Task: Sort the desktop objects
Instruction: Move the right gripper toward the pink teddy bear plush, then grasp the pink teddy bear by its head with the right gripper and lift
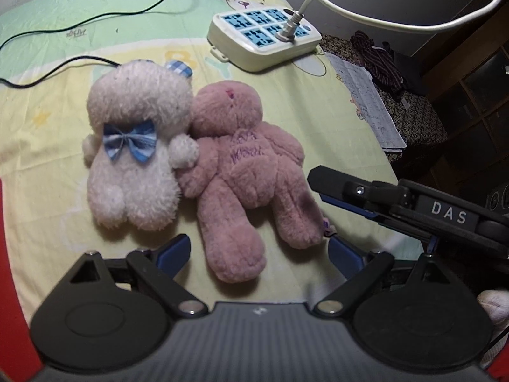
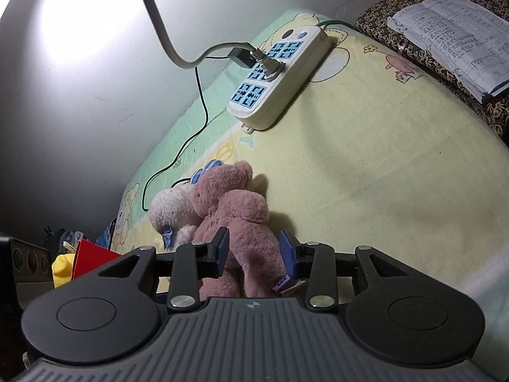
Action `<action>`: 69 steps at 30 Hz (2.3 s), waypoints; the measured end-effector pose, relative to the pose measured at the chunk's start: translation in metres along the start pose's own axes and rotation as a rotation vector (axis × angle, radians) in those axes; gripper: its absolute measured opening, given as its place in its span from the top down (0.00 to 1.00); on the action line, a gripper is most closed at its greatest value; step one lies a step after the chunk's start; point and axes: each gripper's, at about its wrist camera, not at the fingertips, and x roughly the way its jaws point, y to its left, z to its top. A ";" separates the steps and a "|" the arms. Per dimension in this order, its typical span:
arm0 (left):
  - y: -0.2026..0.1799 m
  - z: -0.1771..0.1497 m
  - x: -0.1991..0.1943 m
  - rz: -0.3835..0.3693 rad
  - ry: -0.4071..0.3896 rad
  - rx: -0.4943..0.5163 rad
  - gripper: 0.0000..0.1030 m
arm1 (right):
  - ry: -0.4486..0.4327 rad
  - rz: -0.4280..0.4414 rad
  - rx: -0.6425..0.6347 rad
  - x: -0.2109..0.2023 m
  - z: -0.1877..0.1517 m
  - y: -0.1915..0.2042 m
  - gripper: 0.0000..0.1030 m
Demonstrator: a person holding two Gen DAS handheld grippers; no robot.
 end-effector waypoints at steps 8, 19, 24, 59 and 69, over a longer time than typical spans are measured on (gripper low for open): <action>0.011 0.013 0.017 -0.066 0.015 -0.038 0.19 | 0.058 0.053 0.013 0.026 0.004 -0.003 0.61; 0.016 0.015 0.015 -0.087 0.005 -0.036 0.21 | 0.111 0.108 0.085 0.025 0.002 -0.005 0.67; 0.015 0.004 0.008 -0.077 0.019 -0.008 0.24 | 0.141 0.112 0.093 0.012 -0.008 -0.001 0.69; -0.010 -0.104 -0.042 0.000 0.026 0.202 0.20 | 0.194 -0.005 0.122 -0.065 -0.093 0.007 0.58; -0.019 -0.096 -0.013 -0.045 0.066 0.227 0.15 | 0.224 0.030 0.173 -0.046 -0.082 0.004 0.56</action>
